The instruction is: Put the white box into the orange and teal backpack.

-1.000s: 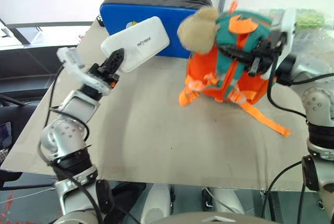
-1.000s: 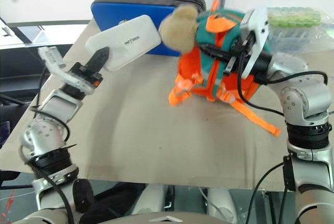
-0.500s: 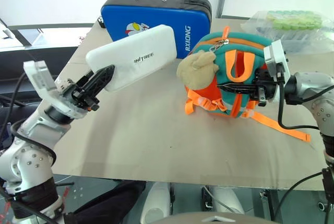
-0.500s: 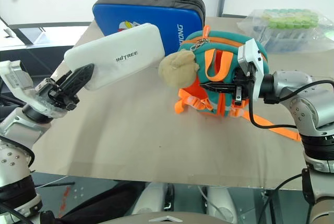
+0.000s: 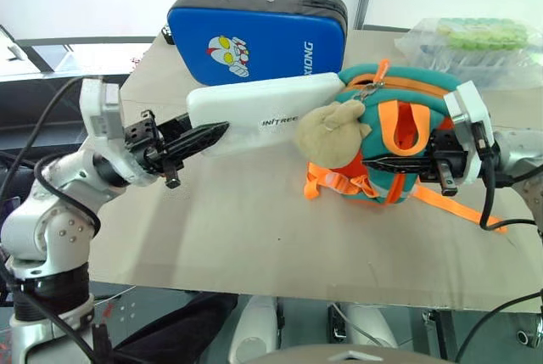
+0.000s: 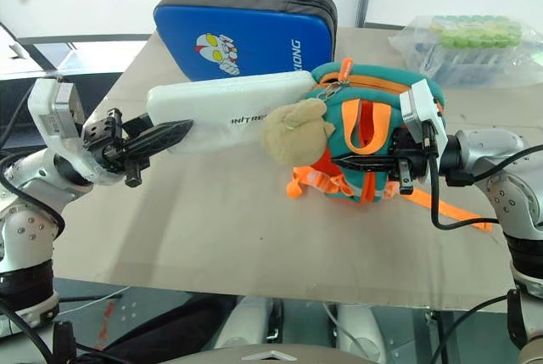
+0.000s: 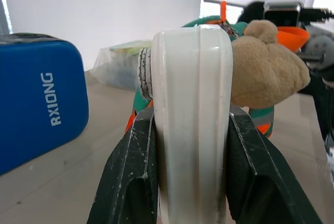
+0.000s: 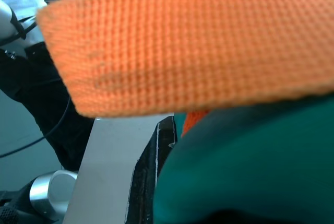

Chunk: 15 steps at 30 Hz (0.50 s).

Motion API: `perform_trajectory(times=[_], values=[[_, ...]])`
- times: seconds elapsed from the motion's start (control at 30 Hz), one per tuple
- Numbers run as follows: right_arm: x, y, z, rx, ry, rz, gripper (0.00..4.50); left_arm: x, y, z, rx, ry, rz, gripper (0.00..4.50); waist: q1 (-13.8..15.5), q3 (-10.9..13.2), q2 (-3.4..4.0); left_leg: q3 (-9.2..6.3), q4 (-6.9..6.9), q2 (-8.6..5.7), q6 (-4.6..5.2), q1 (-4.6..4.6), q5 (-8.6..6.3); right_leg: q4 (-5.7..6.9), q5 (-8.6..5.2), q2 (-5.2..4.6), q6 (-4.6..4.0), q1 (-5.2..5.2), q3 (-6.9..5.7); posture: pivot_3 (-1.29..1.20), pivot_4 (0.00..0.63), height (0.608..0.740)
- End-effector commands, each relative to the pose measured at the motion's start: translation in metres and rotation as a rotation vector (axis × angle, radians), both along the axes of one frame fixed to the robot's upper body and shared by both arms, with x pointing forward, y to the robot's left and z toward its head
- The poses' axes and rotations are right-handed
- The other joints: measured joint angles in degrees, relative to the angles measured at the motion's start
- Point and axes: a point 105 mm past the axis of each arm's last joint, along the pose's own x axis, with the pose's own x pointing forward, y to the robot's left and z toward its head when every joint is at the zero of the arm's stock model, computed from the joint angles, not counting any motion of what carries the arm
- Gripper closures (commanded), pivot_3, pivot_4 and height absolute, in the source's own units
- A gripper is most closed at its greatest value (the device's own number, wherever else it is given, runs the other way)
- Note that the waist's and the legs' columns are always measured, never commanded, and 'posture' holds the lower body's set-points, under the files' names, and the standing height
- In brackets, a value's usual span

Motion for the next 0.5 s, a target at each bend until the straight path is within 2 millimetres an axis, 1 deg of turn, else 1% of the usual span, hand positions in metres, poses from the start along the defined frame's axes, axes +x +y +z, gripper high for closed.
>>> perform_trajectory(times=[0.03, 0.1, 0.2, 0.27, 0.33, 0.4, 0.47, 0.5], values=[[-0.011, -0.001, 0.007, -0.019, -0.072, 0.036, 4.41, 0.001, -0.018, 0.004, 0.145, -0.077, -0.095, 3.44, 0.3, 0.01, -0.02, -0.01, 0.0, -0.02, 0.0, 0.0, 0.0, -0.01, 0.0, 0.0, 0.0, 0.0, -0.01, 0.0, 0.15, 0.74], [-0.012, 0.001, 0.006, -0.021, -0.071, 0.048, 4.41, 0.005, -0.031, 0.008, 0.187, -0.095, -0.142, 3.44, 0.45, 0.01, -0.02, -0.04, 0.02, -0.07, 0.0, -0.03, 0.0, -0.03, 0.0, 0.0, 0.0, 0.05, -0.08, 0.0, 0.15, 0.74], [-0.012, 0.008, 0.006, -0.022, -0.084, 0.074, 4.41, 0.018, -0.065, 0.012, 0.277, -0.064, -0.212, 3.44, 0.34, 0.01, -0.03, -0.03, 0.07, -0.12, 0.01, -0.02, 0.0, -0.04, 0.0, 0.01, 0.01, 0.08, -0.05, 0.0, 0.15, 0.74], [-0.012, 0.01, 0.006, -0.021, -0.087, 0.083, 4.41, 0.026, -0.081, 0.014, 0.304, -0.054, -0.223, 3.44, 0.09, 0.02, -0.04, -0.03, 0.08, -0.14, 0.01, -0.02, 0.0, -0.04, 0.01, 0.04, 0.02, 0.09, -0.03, 0.0, 0.15, 0.74], [-0.012, 0.013, 0.005, -0.024, -0.095, 0.088, 4.41, 0.043, -0.106, 0.005, 0.375, -0.069, -0.222, 3.44, 0.02, 0.02, -0.04, -0.03, 0.08, -0.15, 0.01, -0.01, 0.0, -0.05, 0.0, 0.07, 0.03, 0.08, 0.0, 0.0, 0.15, 0.74], [-0.012, 0.016, 0.005, -0.02, -0.103, 0.084, 4.41, 0.058, -0.133, -0.002, 0.388, -0.073, -0.209, 3.44, 0.04, 0.02, -0.03, -0.04, 0.07, -0.14, 0.01, -0.02, 0.0, -0.07, 0.0, 0.12, 0.03, 0.08, -0.02, 0.0, 0.15, 0.74], [-0.011, 0.017, 0.005, -0.02, -0.111, 0.07, 4.41, 0.066, -0.15, -0.009, 0.392, -0.085, -0.199, 3.44, 0.06, 0.02, -0.03, -0.06, 0.06, -0.14, 0.01, -0.02, 0.0, -0.06, 0.0, 0.15, 0.03, 0.08, 0.01, 0.0, 0.15, 0.74], [-0.01, 0.017, 0.006, -0.021, -0.119, 0.059, 4.41, 0.069, -0.155, -0.018, 0.417, -0.084, -0.198, 3.44, -0.03, 0.02, -0.03, -0.07, 0.07, -0.14, 0.01, -0.03, 0.0, -0.07, 0.0, 0.15, 0.03, 0.07, -0.01, 0.0, 0.15, 0.74]])
